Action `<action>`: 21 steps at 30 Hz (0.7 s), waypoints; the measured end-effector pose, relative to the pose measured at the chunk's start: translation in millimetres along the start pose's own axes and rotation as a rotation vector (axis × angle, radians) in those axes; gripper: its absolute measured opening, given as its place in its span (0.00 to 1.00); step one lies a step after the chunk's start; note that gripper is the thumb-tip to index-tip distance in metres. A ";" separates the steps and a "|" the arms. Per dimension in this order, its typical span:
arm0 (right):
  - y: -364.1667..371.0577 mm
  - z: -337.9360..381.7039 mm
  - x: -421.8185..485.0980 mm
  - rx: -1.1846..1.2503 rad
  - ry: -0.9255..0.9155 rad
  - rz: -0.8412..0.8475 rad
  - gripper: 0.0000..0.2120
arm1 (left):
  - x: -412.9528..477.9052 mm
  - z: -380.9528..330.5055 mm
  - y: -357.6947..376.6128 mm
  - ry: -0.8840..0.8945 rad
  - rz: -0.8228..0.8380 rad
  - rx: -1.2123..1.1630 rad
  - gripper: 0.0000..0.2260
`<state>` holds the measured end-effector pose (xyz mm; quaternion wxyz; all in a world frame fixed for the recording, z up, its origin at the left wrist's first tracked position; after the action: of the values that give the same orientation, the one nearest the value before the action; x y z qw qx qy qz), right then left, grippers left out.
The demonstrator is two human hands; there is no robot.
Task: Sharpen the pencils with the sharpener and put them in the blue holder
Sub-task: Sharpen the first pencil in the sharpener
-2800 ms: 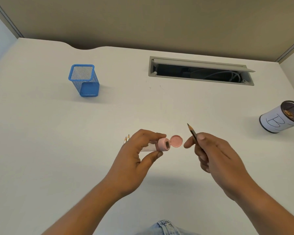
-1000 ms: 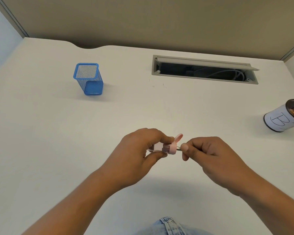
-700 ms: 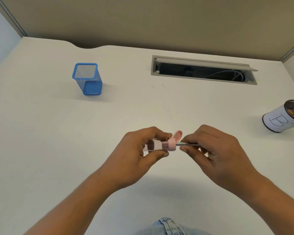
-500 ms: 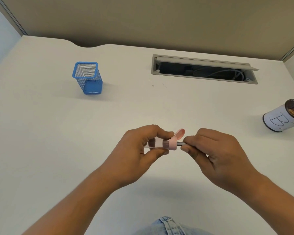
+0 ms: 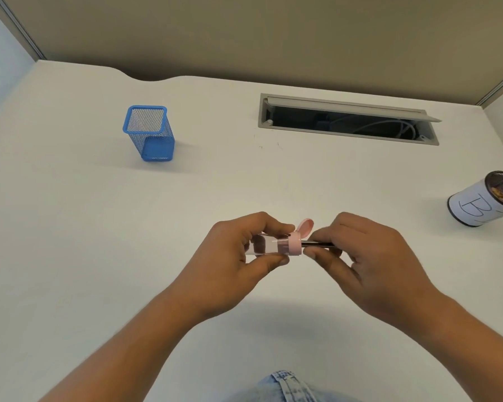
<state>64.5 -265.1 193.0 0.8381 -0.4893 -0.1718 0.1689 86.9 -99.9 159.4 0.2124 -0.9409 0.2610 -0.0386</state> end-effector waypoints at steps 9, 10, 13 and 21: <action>8.9 -5.8 2.5 0.229 0.121 0.050 0.15 | -1.5 -4.8 -2.4 0.065 -0.071 0.046 0.14; 14.9 -15.1 1.5 0.411 0.248 0.101 0.16 | -1.9 -5.3 -2.0 0.086 -0.071 0.074 0.14; 37.6 -31.5 -7.3 0.811 0.576 0.338 0.18 | -2.1 -4.4 0.8 0.100 -0.042 0.156 0.15; 5.2 -14.6 0.9 0.236 0.145 0.098 0.04 | -2.1 3.3 -0.2 -0.041 -0.039 0.017 0.15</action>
<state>71.3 -273.5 181.7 0.8909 -0.4059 -0.0656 0.1929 85.7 -97.4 156.5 0.2252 -0.9444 0.2380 -0.0258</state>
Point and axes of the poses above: each hand's wrist, its own x-axis towards the middle knuckle, its own y-axis out of the palm, z = x × y, the point moved 7 cm from there along x, towards the middle knuckle, and after that the axes turned 7 degrees about z, right-handed, at the moved point
